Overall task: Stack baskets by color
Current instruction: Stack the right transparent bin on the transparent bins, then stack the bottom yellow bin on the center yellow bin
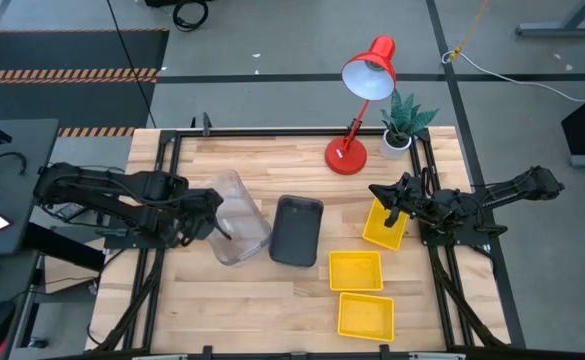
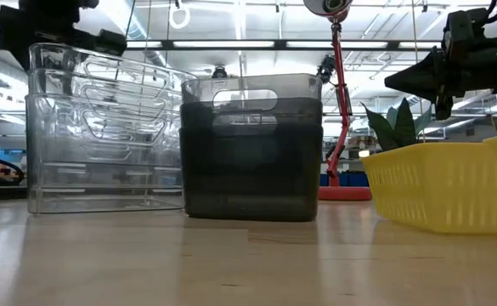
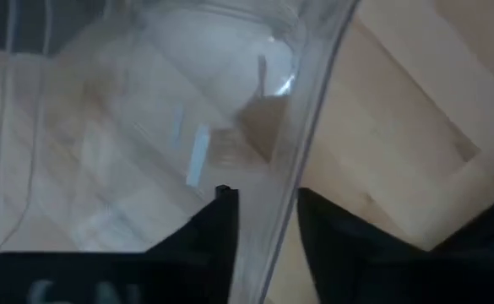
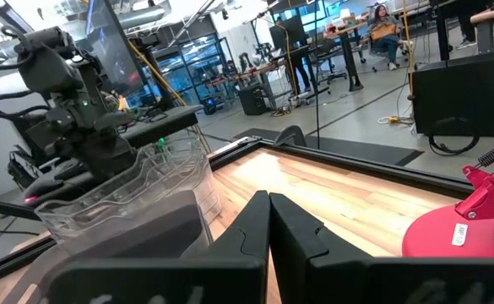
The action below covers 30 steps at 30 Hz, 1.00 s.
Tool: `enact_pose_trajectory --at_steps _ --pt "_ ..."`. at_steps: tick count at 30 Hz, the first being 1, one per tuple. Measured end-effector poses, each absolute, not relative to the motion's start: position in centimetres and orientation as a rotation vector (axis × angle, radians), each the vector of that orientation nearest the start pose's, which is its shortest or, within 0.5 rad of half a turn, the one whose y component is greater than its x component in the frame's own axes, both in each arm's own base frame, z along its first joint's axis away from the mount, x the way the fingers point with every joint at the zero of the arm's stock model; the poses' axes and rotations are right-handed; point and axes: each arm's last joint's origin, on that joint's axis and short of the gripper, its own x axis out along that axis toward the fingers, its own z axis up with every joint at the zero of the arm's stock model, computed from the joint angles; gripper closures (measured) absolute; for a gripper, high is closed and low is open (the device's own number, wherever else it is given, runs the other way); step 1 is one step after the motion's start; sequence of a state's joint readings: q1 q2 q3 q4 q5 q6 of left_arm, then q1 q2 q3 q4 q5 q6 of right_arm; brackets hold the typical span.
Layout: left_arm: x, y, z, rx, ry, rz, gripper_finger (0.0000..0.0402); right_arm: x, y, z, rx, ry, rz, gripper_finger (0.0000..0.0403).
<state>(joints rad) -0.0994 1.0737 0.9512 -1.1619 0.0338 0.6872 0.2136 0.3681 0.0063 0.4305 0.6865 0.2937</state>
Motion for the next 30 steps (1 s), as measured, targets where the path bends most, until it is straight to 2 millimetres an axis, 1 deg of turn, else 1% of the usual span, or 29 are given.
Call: enact_pose_trajectory --at_steps 3,6,8,11,14,17,20,22,25,27,30 --pt "17.2 -1.7 27.4 0.620 1.200 -0.511 0.0223 11.5 0.6 17.4 0.318 -0.131 -0.461 0.0391" --pt "17.5 -1.6 28.7 0.635 1.165 -0.450 0.0180 11.5 0.6 17.4 0.319 -0.132 -0.460 0.0391" --pt "17.8 -1.6 29.9 0.619 1.118 -0.408 0.0162 11.5 0.6 17.4 0.318 -0.131 -0.461 0.0391" --pt "18.6 -1.4 31.7 0.534 1.013 -0.303 0.0150 11.5 0.6 17.4 0.318 -0.131 -0.460 0.0391" --pt "19.2 -1.1 33.0 0.378 0.932 -0.147 0.0149 11.5 0.6 17.4 0.318 -0.131 -0.460 0.0391" --pt "19.7 -0.7 33.4 0.226 0.874 -0.013 0.0156 11.5 0.6 17.4 0.318 -0.131 -0.460 0.0391" --pt "20.1 -0.4 33.7 0.097 0.829 0.069 0.0168 11.5 0.6 17.4 0.318 -0.131 -0.461 0.0391" --pt "20.6 -0.3 33.8 0.064 0.797 0.124 0.0176 11.5 0.6 17.4 0.318 -0.132 -0.460 0.0391" --pt "21.3 -0.2 33.7 0.059 0.727 0.175 0.0190 11.5 0.6 17.4 0.319 -0.132 -0.461 0.0391" --pt "21.8 -0.2 33.2 0.051 0.670 0.181 0.0200 11.5 0.6 17.4 0.319 -0.132 -0.460 0.0391" --pt "22.6 -0.2 31.8 0.037 0.608 0.183 0.0212 11.5 0.6 17.4 0.319 -0.132 -0.460 0.0391"
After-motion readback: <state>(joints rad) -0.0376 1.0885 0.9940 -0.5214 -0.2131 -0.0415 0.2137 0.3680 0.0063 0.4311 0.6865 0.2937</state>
